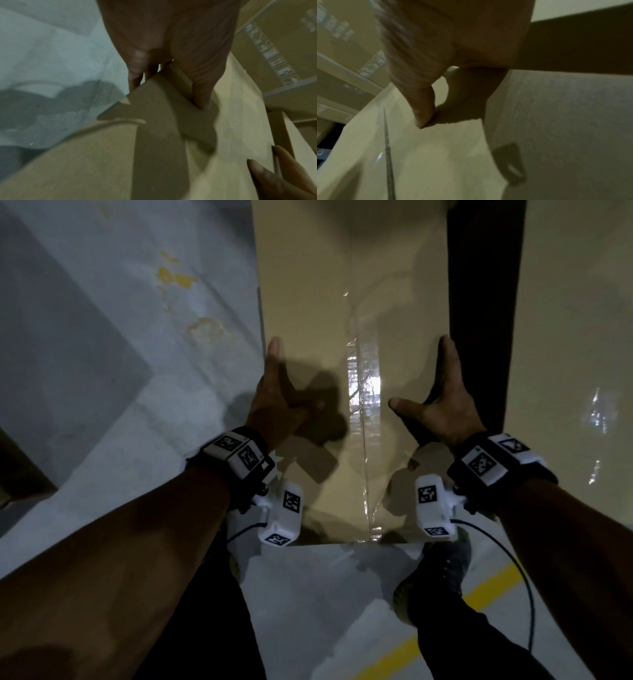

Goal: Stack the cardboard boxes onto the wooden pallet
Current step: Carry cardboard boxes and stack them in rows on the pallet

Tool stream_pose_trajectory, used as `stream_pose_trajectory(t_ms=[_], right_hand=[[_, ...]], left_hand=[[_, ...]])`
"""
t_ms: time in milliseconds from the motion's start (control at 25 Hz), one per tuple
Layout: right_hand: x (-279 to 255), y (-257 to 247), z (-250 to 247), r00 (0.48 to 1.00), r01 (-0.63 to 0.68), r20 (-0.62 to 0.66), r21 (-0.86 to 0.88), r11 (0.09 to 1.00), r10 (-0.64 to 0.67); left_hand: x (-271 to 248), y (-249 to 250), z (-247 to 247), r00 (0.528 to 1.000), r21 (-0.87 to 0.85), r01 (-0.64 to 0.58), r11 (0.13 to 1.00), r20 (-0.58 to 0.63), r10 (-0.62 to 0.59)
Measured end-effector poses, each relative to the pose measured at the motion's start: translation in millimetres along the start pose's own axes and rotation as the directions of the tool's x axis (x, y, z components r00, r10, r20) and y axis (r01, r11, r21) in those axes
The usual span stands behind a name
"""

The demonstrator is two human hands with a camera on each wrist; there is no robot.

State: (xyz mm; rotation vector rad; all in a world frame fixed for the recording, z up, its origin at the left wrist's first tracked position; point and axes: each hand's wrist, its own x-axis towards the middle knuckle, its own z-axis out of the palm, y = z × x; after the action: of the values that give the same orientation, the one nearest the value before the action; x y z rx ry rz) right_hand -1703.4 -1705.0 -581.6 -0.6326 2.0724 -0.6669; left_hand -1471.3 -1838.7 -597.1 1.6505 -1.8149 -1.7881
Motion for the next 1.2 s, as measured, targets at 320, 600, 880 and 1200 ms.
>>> stream_pose_trajectory(t_ms=[320,600,880,1200], right_hand=[[-72.0,-64.4,-3.9,1.0,0.016,0.019,-0.051,0.999,-0.015],[-197.2,-205.2,-40.3,0.991,0.129,-0.021,-0.046,0.991,-0.13],[-309.3,-339.3,-78.3,0.973,0.227,0.043,-0.033,0.973,-0.225],[-397.3,-406.3,-108.9,0.76,0.621,0.311,-0.089,0.779,-0.571]], left_hand=[[-61.4,37.8,-51.9,0.998,0.055,-0.004,0.998,-0.068,0.008],[-190.5,153.1,-157.9,0.984,0.014,-0.035,0.999,-0.173,0.037],[-336.5,243.1,-240.6,0.925,-0.024,-0.074,0.997,-0.376,0.06],[-502.6,257.5,-228.8,0.678,-0.224,-0.212,0.951,-0.734,-0.021]])
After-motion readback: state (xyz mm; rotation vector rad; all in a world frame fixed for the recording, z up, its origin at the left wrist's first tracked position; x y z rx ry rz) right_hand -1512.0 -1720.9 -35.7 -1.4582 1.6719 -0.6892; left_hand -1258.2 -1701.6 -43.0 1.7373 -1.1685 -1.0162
